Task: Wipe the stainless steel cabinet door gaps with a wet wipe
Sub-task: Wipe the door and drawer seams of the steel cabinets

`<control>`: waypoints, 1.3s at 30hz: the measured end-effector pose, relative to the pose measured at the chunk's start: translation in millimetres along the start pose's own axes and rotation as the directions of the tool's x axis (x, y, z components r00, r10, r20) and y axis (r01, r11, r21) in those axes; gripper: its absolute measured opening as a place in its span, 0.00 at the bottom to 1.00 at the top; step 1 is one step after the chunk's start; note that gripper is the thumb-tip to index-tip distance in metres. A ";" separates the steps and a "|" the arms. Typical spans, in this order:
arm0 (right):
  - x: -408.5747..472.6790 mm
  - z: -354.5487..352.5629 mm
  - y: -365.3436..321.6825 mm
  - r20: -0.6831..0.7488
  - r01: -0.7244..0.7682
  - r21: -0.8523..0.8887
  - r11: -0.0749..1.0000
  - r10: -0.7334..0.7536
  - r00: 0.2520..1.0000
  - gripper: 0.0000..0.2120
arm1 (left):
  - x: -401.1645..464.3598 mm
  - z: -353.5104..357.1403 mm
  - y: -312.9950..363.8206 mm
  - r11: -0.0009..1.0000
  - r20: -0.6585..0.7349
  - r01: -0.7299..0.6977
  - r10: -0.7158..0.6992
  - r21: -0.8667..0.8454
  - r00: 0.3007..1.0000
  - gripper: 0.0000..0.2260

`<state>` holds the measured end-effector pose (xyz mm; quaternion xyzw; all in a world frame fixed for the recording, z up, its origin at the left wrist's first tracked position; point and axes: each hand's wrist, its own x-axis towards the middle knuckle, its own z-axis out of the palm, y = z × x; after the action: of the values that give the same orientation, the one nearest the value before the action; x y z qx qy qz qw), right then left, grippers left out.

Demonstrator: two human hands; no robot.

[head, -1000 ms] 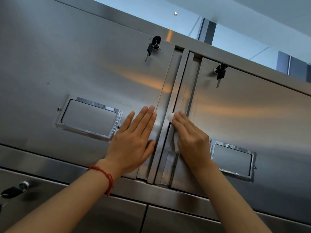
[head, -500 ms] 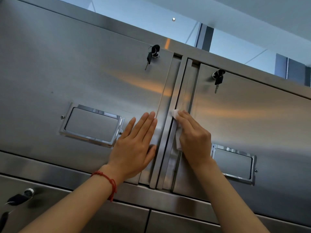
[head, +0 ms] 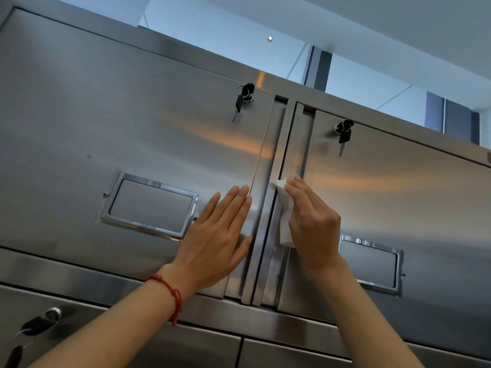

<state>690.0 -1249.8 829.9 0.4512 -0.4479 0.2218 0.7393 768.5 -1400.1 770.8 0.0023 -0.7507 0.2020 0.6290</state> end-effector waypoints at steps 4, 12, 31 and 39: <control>2.6 -3.2 0.1 -0.028 -0.022 -0.016 1.000 0.022 0.999 0.14 | -2.6 -4.5 -5.9 1.000 -0.010 -0.029 0.028 -0.007 1.000 0.26; 5.5 -0.8 -8.7 -0.061 -0.012 0.006 1.000 0.012 0.998 0.13 | -7.3 -15.7 -21.4 1.000 -0.025 -0.023 0.024 0.010 0.999 0.25; -3.6 7.0 -10.6 0.134 0.266 -0.084 0.960 -0.253 0.958 0.17 | -10.2 -10.6 -38.1 0.996 -0.051 -0.003 0.007 0.090 0.999 0.25; -10.9 13.5 -7.8 0.165 0.262 -0.063 0.963 -0.249 0.954 0.16 | -8.4 -3.6 -36.8 0.994 -0.079 0.007 0.002 0.107 0.997 0.25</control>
<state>684.0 -1264.5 819.4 0.4898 -0.4508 0.0696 0.7430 783.2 -1435.0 774.4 0.0292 -0.7134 0.2412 0.6573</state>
